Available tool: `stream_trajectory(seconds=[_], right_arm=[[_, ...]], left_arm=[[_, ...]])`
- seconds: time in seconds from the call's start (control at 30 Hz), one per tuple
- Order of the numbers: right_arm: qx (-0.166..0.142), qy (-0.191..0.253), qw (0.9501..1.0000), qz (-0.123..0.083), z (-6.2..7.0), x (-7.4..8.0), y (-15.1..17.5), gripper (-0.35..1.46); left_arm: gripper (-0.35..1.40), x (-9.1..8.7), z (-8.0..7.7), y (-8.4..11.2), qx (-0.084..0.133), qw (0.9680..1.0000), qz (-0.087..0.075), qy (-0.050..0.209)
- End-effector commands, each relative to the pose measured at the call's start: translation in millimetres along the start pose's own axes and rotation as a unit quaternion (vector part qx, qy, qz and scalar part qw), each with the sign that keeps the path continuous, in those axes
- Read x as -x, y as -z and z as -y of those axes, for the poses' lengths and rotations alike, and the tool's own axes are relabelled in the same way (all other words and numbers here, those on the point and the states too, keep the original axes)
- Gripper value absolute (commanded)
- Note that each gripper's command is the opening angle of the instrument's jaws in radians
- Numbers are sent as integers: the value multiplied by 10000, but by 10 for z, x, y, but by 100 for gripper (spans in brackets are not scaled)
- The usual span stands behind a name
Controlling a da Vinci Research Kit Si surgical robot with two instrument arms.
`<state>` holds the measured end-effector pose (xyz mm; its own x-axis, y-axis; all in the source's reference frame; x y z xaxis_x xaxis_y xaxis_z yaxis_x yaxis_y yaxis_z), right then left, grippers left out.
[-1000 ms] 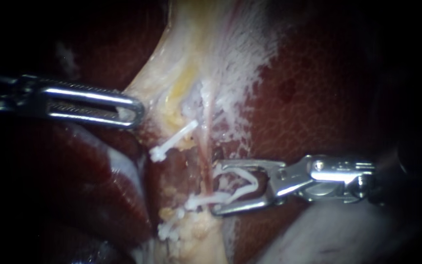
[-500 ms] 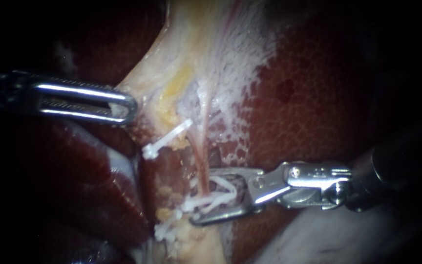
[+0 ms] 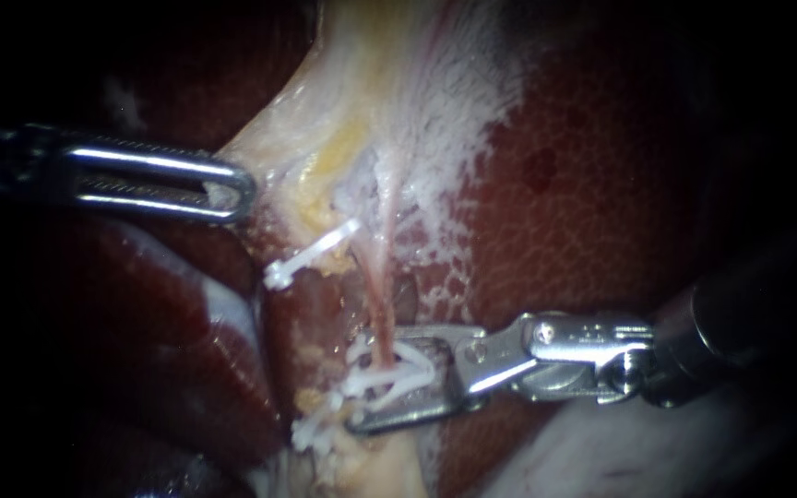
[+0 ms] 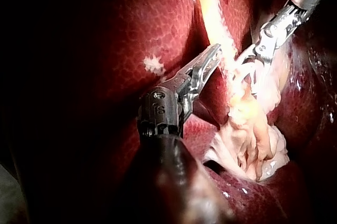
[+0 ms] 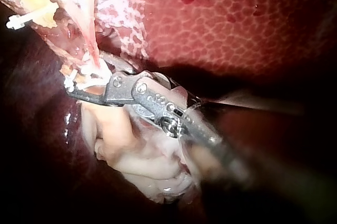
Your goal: Clipping second clip right tube
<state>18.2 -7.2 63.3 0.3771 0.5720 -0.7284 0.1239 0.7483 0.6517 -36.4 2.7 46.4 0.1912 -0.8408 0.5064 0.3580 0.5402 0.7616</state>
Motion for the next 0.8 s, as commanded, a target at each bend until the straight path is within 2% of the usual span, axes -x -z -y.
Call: stream_trajectory(seconds=[0.03, 0.1, 0.3, 0.4, 0.53, 0.8], right_arm=[[1, -30, 10000, 0, 0, 0, 1, 53], [-6, -27, 10000, 2, 1, 1, 3, 51], [-17, -346, 9994, -2, -2, 4, 8, 21], [-22, -345, 9994, -1, -8, 6, 11, -12], [-31, -574, 9983, -2, -15, 10, 16, -35], [-39, -560, 9984, 4, -15, 14, 17, -35]], left_arm=[[-21, 0, 0, 0, 0, 10000, 0, 0], [-21, 0, -1, 0, 0, 10000, 0, 0], [-21, 0, -1, 0, 2, 10000, 1, 0], [-21, 0, -1, -1, 5, 10000, 2, 2], [-21, 1, 0, -2, 6, 10000, 3, 2], [-21, 1, 0, -2, 8, 10000, 3, 5]])
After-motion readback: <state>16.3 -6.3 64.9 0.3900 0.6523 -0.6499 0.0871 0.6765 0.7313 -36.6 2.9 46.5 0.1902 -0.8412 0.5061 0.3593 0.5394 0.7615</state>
